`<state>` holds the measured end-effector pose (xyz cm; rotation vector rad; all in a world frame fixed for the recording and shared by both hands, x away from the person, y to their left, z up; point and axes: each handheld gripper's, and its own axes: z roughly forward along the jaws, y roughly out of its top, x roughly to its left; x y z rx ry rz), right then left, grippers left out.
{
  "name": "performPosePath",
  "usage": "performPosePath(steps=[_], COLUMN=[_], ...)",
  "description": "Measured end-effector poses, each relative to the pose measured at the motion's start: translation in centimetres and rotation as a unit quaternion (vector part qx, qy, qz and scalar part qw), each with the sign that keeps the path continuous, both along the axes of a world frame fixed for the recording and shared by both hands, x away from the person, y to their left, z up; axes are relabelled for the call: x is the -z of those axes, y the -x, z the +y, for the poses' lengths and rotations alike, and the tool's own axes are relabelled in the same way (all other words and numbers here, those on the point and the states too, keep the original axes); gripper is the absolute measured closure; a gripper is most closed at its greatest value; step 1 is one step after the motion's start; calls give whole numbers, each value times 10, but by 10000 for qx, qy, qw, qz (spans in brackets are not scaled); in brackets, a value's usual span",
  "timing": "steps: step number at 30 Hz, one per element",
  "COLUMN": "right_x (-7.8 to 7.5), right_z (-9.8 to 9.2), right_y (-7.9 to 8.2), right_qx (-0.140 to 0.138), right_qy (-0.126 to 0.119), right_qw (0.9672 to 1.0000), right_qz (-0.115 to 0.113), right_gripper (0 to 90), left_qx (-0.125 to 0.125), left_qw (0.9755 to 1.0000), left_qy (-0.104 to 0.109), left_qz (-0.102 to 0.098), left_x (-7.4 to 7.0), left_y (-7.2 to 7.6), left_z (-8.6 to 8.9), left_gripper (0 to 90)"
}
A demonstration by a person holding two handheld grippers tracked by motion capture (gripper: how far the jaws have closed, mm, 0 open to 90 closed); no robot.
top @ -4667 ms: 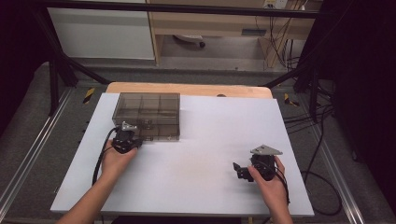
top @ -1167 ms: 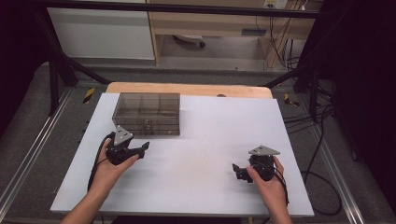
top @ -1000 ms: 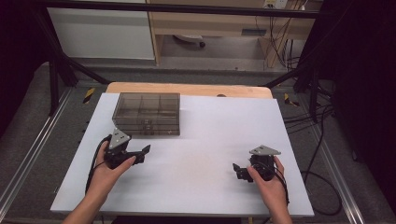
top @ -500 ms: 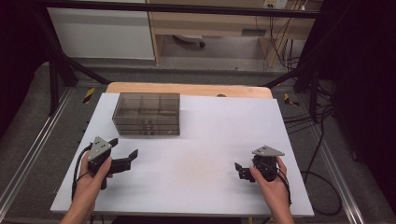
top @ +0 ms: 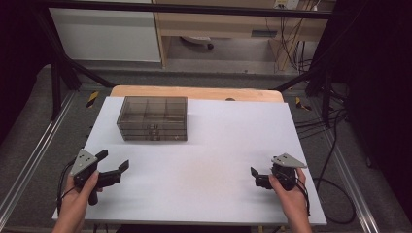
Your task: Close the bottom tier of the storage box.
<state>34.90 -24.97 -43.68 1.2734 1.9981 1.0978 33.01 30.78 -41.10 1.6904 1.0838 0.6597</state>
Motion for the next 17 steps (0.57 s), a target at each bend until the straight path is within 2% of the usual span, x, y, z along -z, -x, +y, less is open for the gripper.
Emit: performPosePath(steps=[5,8,12,14,17], right_x=[1,1,4,4,5], right_z=[-8,-8,-5,-5,-4], right_y=[1,0,-2,-4,-5], right_qx=[-23,-16,-53,-78,-38], right_qy=[-105,-163,-108,-97,-91], right_qw=[9999,9998,9999,9999,9999], right_qz=[-106,-124,-96,-86,-57], right_gripper=[41,40,38,37,35], left_qx=[-40,-65,3,7,-35], left_qw=[9998,9997,9991,9988,9986], left_qy=[181,203,241,168,64], left_qz=[102,140,337,455,527], left_x=[8,13,18,20,20], left_y=[1,0,0,-1,-2], left_z=[6,8,5,2,-2], left_gripper=[101,99,109,111,109])
